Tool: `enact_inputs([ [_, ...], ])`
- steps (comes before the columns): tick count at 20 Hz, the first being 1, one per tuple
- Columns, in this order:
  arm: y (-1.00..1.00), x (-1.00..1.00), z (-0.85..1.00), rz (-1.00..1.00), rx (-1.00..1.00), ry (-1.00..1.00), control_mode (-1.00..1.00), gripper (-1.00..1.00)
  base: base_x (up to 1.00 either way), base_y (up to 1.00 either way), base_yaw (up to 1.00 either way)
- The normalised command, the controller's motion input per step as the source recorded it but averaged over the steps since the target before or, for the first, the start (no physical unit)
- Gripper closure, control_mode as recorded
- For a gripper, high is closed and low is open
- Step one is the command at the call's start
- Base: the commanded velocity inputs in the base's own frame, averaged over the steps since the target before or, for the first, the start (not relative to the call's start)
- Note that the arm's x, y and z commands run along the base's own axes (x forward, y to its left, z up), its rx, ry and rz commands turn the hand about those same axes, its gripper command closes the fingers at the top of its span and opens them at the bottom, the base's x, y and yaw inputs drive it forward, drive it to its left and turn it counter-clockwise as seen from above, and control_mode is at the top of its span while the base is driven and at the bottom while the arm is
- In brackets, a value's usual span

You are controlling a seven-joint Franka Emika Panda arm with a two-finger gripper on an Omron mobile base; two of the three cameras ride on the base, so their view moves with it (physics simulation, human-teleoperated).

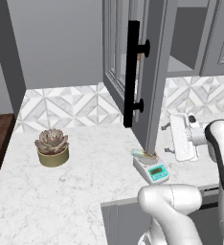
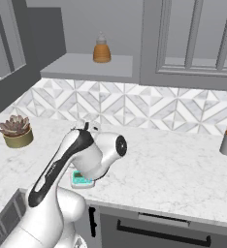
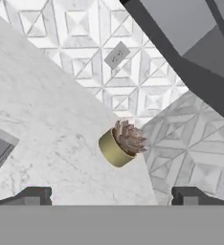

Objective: Pick the bar and place it on the digital scale for weighing, and close the cabinet.

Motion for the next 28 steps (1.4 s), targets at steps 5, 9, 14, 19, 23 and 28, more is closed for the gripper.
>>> enact_inputs([
  [5, 0.52, -0.61, 0.9, 0.04, -0.01, -0.44, -1.0, -1.0, 0.0, 0.0, 0.0],
  [9, 0.64, -0.51, 0.86, 0.05, -0.05, -0.43, -1.0, -1.0, 0.0, 0.0, 0.0],
  [14, 0.52, -0.77, 0.62, 0.03, -0.02, -0.36, -1.0, -1.0, 0.0, 0.0, 0.0],
  [19, 0.44, -1.0, 0.23, 0.0, 0.02, -0.26, -1.0, -1.0, 0.0, 0.0, 0.0],
  [23, 0.8, -1.0, 0.01, -0.01, 0.14, -0.19, -1.0, -1.0, 0.0, 0.0, 0.0],
  [28, 0.76, -1.0, 0.0, -0.06, 0.27, -0.1, -1.0, -1.0, 0.0, 0.0, 0.0],
])
